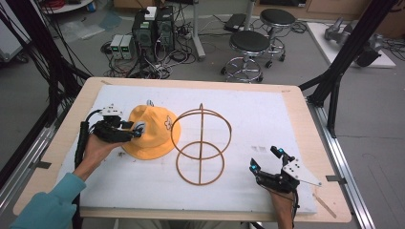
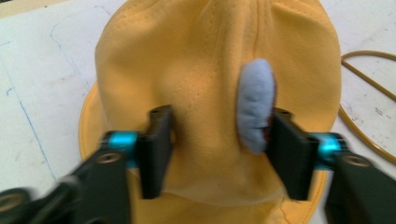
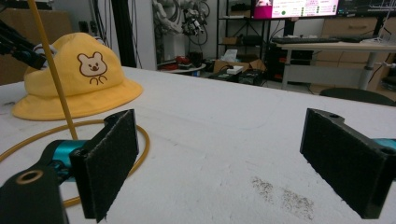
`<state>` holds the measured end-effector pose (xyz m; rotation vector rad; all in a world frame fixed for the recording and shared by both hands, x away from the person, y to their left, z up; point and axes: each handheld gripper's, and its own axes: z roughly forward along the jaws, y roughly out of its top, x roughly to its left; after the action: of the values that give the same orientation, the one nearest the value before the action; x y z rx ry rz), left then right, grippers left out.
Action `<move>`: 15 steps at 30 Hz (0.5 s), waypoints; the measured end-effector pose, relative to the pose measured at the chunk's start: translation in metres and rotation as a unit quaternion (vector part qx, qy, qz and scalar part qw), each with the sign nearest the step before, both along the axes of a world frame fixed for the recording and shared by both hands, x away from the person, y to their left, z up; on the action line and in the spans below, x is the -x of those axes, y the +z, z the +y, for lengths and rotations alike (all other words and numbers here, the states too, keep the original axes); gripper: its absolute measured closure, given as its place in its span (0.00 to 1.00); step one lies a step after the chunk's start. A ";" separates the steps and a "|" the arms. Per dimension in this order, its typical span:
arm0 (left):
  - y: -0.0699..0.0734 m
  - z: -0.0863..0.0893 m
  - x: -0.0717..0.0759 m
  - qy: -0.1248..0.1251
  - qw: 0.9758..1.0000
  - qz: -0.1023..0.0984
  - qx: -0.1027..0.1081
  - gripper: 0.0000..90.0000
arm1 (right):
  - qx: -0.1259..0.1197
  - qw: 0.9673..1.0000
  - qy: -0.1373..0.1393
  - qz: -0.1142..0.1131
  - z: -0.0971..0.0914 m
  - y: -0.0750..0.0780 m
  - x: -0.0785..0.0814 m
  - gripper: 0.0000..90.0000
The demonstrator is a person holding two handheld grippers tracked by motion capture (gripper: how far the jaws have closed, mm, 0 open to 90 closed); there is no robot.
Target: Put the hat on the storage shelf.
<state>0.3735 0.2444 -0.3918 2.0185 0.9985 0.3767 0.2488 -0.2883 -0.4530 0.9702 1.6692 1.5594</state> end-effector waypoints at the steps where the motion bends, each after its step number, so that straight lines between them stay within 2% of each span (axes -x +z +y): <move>1: 0.000 0.000 0.000 -0.004 1.000 0.000 0.000 0.60 | 0.000 1.000 0.000 0.000 0.000 0.000 0.000 0.12; 3: -0.001 0.000 -0.001 -0.011 1.000 0.000 0.005 0.77 | 0.000 1.000 -0.001 0.000 0.000 0.000 0.000 0.12; 4: -0.002 -0.001 -0.001 -0.010 1.000 -0.002 0.007 0.77 | 0.000 1.000 -0.001 0.000 0.000 0.000 0.000 0.12; 5: -0.003 -0.003 -0.001 -0.014 1.000 -0.005 0.003 0.84 | 0.001 1.000 -0.001 -0.003 0.000 0.000 0.000 0.12; 9: -0.005 -0.003 -0.002 -0.012 1.000 0.001 0.008 0.90 | 0.000 1.000 -0.002 0.000 0.000 0.000 0.000 0.12; 15: -0.004 -0.002 -0.001 -0.009 1.000 0.002 0.010 0.92 | 0.000 1.000 -0.001 -0.001 0.000 0.000 0.000 0.12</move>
<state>0.3747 0.2423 -0.3957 2.0094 0.9831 0.3521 0.2485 -0.2887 -0.4530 0.9710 1.6662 1.5578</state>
